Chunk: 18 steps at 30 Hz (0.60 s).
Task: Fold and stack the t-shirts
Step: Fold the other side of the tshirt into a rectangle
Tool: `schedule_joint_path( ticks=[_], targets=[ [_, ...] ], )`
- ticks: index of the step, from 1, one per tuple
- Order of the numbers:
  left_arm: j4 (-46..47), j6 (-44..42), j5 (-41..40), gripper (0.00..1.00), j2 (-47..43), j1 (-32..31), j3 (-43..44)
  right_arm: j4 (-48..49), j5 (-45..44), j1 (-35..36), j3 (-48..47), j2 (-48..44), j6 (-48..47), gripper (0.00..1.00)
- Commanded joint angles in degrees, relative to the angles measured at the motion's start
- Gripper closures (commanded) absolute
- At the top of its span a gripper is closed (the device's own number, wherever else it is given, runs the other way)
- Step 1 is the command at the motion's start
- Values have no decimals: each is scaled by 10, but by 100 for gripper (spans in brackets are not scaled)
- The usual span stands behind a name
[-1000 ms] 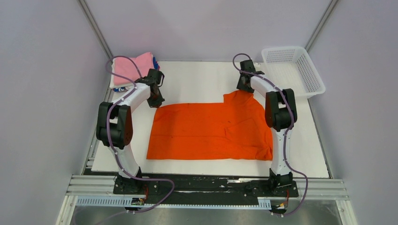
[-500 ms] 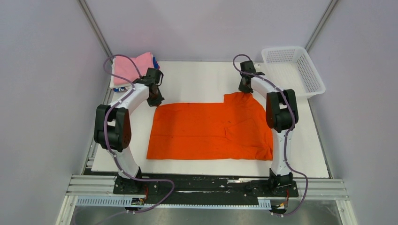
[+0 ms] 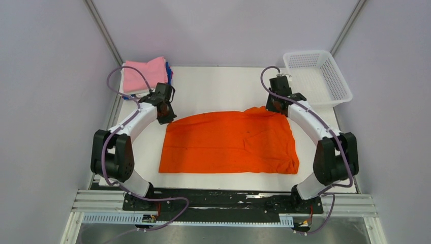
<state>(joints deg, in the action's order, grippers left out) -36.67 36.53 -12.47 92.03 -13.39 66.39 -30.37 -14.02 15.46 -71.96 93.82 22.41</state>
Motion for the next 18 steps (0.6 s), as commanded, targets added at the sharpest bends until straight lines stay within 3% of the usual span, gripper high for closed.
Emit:
schedule_joint_path(
  ticks=[1, 10, 16, 18],
  targets=[
    [21, -6, -3, 100, -65, -6, -35, -44, 6, 17, 63, -86, 3, 100],
    [-11, 11, -33, 100, -153, -11, -111, -227, 17, 47, 123, -208, 57, 100],
    [-7, 44, -16, 100, -185, -11, -169, -316, 76, 52, 147, -227, 137, 98],
    [-8, 58, -16, 93, -185, -11, -187, -337, 93, 52, 169, -214, 160, 95]
  ],
)
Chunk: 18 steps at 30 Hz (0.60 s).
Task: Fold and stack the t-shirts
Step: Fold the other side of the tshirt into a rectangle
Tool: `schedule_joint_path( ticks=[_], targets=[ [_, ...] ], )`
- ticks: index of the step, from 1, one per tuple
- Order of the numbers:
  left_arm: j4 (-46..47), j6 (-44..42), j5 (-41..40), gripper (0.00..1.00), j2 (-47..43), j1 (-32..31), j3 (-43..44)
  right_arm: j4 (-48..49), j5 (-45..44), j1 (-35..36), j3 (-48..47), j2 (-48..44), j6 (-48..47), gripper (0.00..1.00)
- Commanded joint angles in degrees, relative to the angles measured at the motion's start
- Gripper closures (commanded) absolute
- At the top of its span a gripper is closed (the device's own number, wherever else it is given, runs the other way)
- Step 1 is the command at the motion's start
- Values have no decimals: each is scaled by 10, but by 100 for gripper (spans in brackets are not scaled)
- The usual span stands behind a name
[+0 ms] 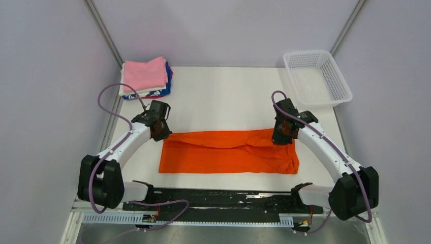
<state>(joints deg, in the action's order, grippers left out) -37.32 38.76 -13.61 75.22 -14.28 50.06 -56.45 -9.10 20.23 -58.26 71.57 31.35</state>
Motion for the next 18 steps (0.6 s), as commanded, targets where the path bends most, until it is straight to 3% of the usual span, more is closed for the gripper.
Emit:
schedule_joint_path(
  ticks=[1, 4, 6, 7, 9, 11, 12, 15, 18],
  targets=[
    [-4, 41, -6, 89, -15, -2, -26, -87, 51, 5, 46, 13, 79, 93],
    [-41, 72, -24, 79, -4, -2, -24, -111, 79, 15, 85, 6, 95, 82],
    [-75, 87, -45, 62, -1, -2, -13, -111, 122, 22, 98, -17, 85, 66],
    [-87, 91, -56, 34, -2, -2, -8, -107, 133, 22, 96, -32, 74, 53],
    [-118, 96, -71, 6, -6, -2, 15, -83, 139, 23, 76, -64, 41, 36],
    [-132, 94, -74, 1, -14, -2, 36, -50, 117, 22, 52, -86, 17, 9],
    [-121, 86, -65, 1, -20, -2, 46, -26, 106, 21, 45, -91, 11, 1],
    [-47, 54, -7, 0, -20, -2, 60, 62, 104, 15, 51, -79, 3, 0],
    [24, 46, 106, 0, 2, -3, 58, 151, 157, -6, 59, -24, -6, 0]
  ],
)
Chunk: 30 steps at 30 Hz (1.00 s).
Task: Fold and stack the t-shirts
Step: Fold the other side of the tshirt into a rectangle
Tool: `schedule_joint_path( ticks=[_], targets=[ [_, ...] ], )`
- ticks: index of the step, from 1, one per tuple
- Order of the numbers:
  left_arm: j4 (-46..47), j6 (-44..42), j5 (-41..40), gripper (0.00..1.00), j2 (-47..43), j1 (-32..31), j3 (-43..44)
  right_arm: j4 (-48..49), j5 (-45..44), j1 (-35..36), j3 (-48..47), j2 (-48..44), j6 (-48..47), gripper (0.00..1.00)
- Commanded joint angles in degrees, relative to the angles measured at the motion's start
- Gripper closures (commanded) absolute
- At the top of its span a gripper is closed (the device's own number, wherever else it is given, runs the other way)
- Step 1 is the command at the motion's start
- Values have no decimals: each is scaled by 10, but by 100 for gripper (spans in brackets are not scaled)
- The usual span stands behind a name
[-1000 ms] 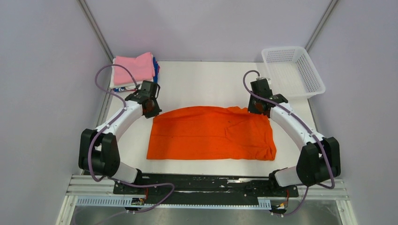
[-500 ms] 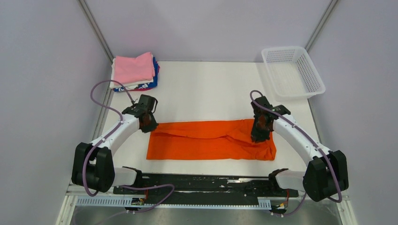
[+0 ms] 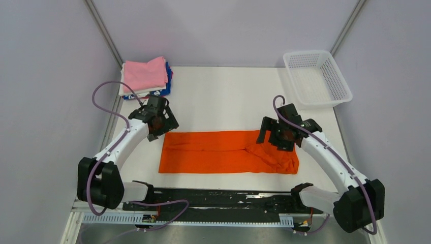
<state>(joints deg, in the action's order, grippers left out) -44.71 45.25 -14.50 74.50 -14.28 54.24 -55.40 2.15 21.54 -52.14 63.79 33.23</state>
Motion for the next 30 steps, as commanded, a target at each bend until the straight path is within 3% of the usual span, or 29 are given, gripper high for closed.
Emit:
schedule_joint_path(
  ticks=[1, 4, 9, 20, 27, 30],
  targets=[
    [127, -17, 135, 0, 25, -4, 14, 165, 64, -23, -5, 89, -33, 0],
    [162, -12, 198, 0, 60, -6, 4, 185, 75, -25, -18, 165, -55, 0],
    [168, -11, 206, 0, 115, -7, -20, 208, 162, -21, -8, 221, -81, 0],
    [107, -14, 124, 0, 136, -7, -13, 88, 286, 67, 43, 64, -132, 0],
    [63, -30, 95, 0, 127, -7, 38, 78, 120, 60, 23, 56, -83, 0],
    [64, -35, 112, 0, 119, -7, 51, 112, 140, 48, 12, 61, -70, 0]
  ],
)
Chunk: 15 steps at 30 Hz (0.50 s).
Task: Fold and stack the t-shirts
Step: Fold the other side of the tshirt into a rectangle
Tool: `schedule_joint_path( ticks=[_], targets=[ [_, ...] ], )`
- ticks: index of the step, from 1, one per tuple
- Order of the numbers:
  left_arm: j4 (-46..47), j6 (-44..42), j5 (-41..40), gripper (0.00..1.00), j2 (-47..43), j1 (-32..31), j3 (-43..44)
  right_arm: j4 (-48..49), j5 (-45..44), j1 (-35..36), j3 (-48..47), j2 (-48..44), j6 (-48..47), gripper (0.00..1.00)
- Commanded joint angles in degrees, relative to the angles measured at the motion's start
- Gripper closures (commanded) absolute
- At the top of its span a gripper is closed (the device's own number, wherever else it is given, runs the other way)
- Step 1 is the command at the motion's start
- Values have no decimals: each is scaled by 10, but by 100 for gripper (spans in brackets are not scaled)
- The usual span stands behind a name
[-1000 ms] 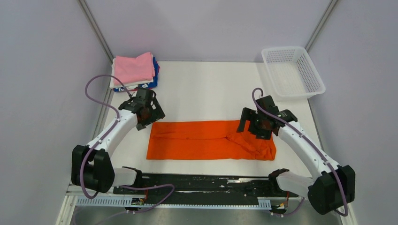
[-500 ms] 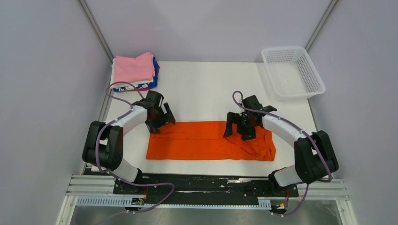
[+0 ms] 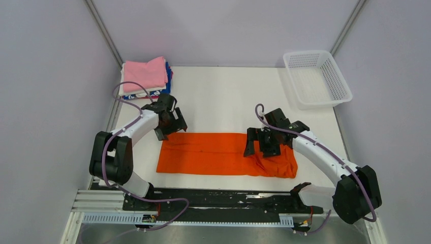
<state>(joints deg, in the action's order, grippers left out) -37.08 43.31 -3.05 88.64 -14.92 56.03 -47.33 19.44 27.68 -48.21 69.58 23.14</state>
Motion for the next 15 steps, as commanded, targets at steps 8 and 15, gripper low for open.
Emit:
schedule_joint_path(
  ticks=[8, 15],
  targets=[
    [14, -15, 42, 0, -35, 0, 9, 136, 73, -6, -19, 44, -10, 0],
    [16, -17, 53, 0, -38, 0, -4, 126, 48, 48, -6, 121, -10, 0]
  ],
)
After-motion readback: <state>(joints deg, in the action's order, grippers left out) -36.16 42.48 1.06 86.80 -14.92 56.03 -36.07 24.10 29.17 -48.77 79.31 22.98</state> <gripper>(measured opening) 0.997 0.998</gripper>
